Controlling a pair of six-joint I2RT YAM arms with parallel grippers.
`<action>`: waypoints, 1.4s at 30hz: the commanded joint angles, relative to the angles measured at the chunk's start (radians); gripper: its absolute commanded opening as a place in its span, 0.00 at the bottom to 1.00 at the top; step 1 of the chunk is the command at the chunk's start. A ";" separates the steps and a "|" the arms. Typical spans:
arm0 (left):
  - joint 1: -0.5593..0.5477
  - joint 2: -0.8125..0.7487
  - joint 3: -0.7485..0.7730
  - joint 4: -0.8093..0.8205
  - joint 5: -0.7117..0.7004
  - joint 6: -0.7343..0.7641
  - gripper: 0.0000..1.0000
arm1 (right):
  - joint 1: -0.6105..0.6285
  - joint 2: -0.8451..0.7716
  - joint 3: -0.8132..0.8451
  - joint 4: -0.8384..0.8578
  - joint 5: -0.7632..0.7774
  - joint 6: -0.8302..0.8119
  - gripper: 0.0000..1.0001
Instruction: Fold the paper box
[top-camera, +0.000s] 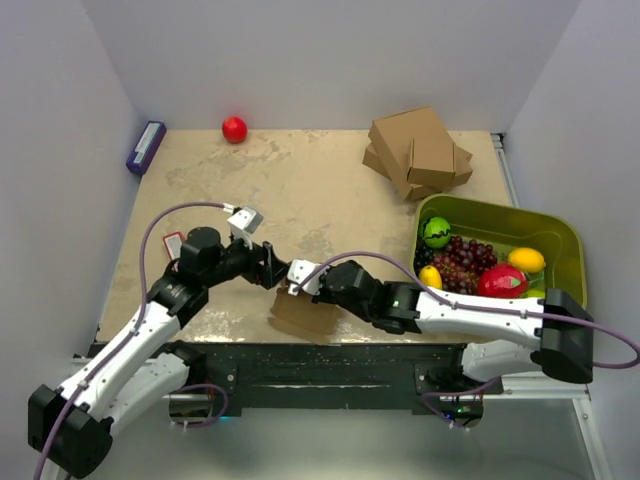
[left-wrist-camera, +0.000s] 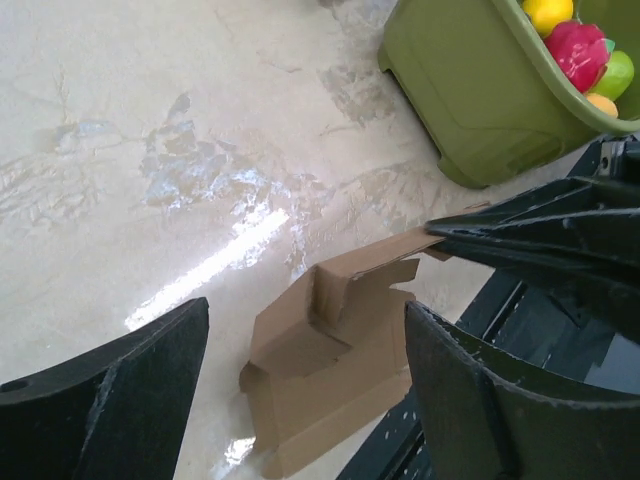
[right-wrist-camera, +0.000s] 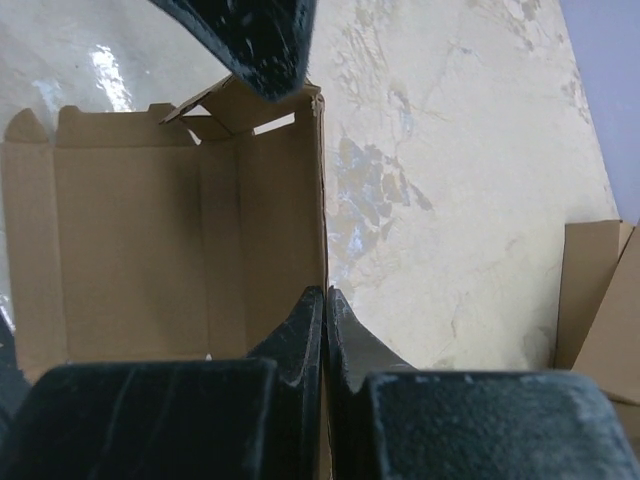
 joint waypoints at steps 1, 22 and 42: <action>0.004 0.100 -0.052 0.150 -0.006 -0.065 0.81 | 0.008 0.084 -0.007 0.082 0.061 -0.062 0.00; 0.005 0.392 -0.202 0.582 -0.041 -0.288 0.62 | 0.034 0.218 -0.041 0.205 0.187 -0.145 0.01; 0.005 0.275 -0.293 0.551 -0.130 -0.280 0.71 | 0.039 0.232 0.088 0.024 0.389 0.461 0.50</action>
